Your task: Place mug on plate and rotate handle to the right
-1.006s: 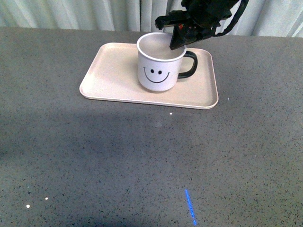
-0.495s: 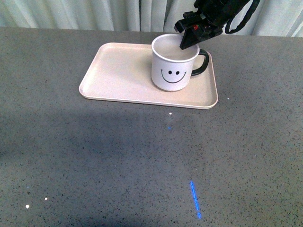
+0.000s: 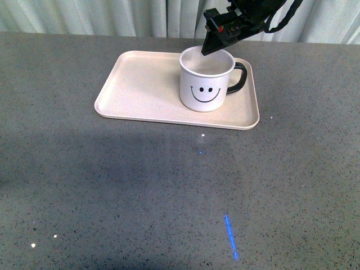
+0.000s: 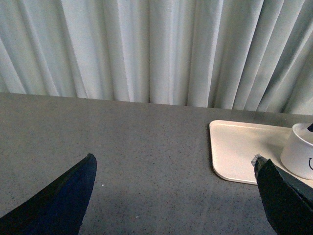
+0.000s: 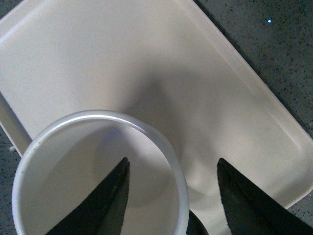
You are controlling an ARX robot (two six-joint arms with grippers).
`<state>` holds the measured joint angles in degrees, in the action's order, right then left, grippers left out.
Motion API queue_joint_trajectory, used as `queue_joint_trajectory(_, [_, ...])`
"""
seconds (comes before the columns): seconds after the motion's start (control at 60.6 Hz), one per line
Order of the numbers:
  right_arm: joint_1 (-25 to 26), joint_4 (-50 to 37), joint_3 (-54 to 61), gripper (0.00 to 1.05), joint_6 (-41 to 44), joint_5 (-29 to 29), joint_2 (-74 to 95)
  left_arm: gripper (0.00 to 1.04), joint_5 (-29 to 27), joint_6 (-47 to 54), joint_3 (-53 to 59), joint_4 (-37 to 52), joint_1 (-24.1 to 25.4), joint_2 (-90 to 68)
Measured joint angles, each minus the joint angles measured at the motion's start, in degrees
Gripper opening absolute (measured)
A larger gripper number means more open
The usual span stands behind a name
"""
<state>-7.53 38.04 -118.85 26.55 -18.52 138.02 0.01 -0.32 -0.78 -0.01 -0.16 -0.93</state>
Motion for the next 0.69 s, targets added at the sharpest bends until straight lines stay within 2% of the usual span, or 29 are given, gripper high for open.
queue_joint_trajectory(0.148, [0.68, -8.37, 5.81, 0.80, -0.24, -3.43, -4.83, 0.95, 0.00, 0.00, 0.00, 0.00, 0.00, 0.00])
queue_joint_trajectory(0.231, [1.73, -21.29, 17.68, 0.97, -0.20, -6.73, -15.30, 0.95, 0.00, 0.00, 0.00, 0.00, 0.00, 0.00])
queue_joint_trajectory(0.247, [1.79, -26.05, 21.44, 0.95, -1.66, -4.94, -18.51, 0.95, 0.00, 0.00, 0.00, 0.00, 0.00, 0.00])
queue_joint_trajectory(0.264, [1.64, -32.04, 25.00, 0.92, -3.10, -0.52, -20.81, 0.95, -0.02, -0.02, 0.00, 0.00, 0.00, 0.00])
queue_joint_trajectory(0.297, [1.40, -48.15, 33.55, 0.84, -9.51, 11.08, -25.97, 0.95, 0.04, 0.00, 0.00, 0.00, 0.00, 0.00])
queue_joint_trajectory(0.33, [1.40, -58.21, 39.50, 0.77, -13.75, 16.96, -29.07, 0.95, 0.02, 0.00, 0.00, 0.00, 0.00, 0.00])
queue_joint_trajectory(0.346, [1.49, -66.55, 45.24, 0.71, -16.76, 21.33, -31.78, 0.95, 0.00, 0.00, 0.00, 0.00, 0.00, 0.00])
queue_joint_trajectory(0.363, [1.62, -70.84, 48.52, 0.68, -18.82, 22.71, -33.16, 0.95, 0.00, 0.00, 0.00, 0.00, 0.00, 0.00])
queue_joint_trajectory(0.412, [2.29, -81.35, 58.66, 0.56, -22.38, 23.58, -36.74, 0.95, -0.02, 0.00, 0.00, 0.00, 0.00, 0.00])
queue_joint_trajectory(0.478, [2.64, -86.66, 67.19, 0.43, -24.15, 23.41, -39.23, 0.95, 0.00, 0.00, 0.00, 0.00, 0.00, 0.00])
queue_joint_trajectory(0.693, [3.85, -92.87, 84.19, 0.06, -25.70, 22.12, -48.35, 0.95, -0.02, 0.00, 0.00, 0.00, 0.00, 0.00])
